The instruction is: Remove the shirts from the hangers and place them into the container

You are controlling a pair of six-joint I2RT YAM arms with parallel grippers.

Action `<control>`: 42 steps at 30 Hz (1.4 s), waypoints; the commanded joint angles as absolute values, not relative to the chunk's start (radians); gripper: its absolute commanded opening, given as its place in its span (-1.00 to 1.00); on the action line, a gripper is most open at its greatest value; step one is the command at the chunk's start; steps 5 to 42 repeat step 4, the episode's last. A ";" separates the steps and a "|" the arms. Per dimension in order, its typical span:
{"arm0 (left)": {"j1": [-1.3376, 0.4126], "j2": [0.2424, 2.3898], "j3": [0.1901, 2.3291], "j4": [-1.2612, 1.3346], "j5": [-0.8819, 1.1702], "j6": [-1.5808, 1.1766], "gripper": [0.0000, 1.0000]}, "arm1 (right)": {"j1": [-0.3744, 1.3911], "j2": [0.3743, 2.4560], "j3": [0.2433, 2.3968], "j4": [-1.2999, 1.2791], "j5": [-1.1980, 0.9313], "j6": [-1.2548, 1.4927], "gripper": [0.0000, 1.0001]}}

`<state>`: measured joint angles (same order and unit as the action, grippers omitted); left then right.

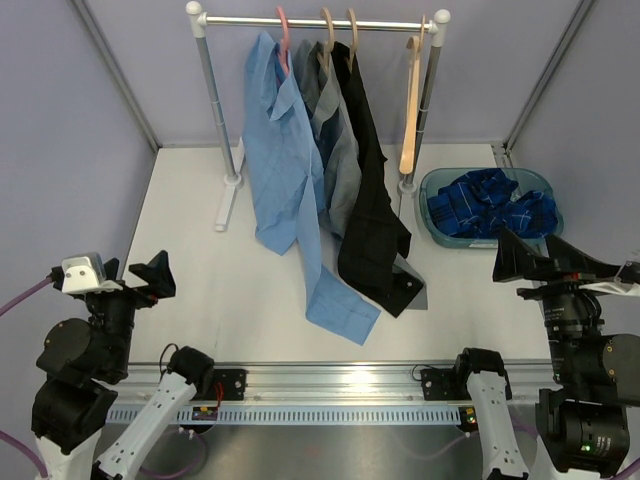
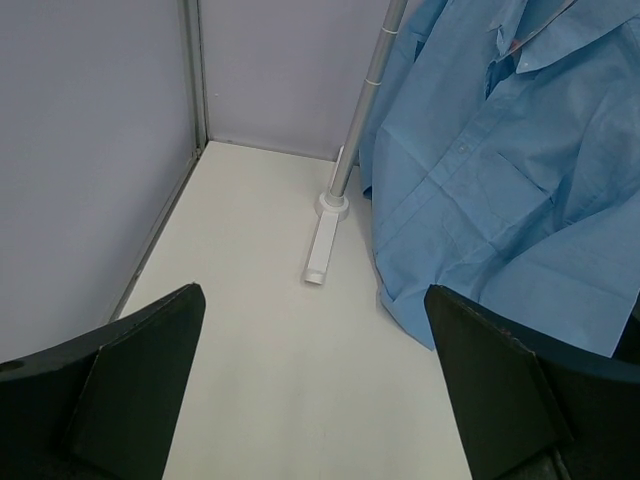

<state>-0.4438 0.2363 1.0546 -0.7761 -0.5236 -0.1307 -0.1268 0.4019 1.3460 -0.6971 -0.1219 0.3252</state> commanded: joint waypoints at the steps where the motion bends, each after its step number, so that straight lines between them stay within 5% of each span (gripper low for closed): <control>1: -0.440 0.224 1.072 -0.759 -0.534 -0.133 0.98 | -0.114 0.387 1.333 -0.712 -0.132 0.302 0.99; 42: -0.442 0.227 1.077 -0.759 -0.535 -0.143 0.98 | -0.114 0.382 1.324 -0.704 -0.137 0.307 0.99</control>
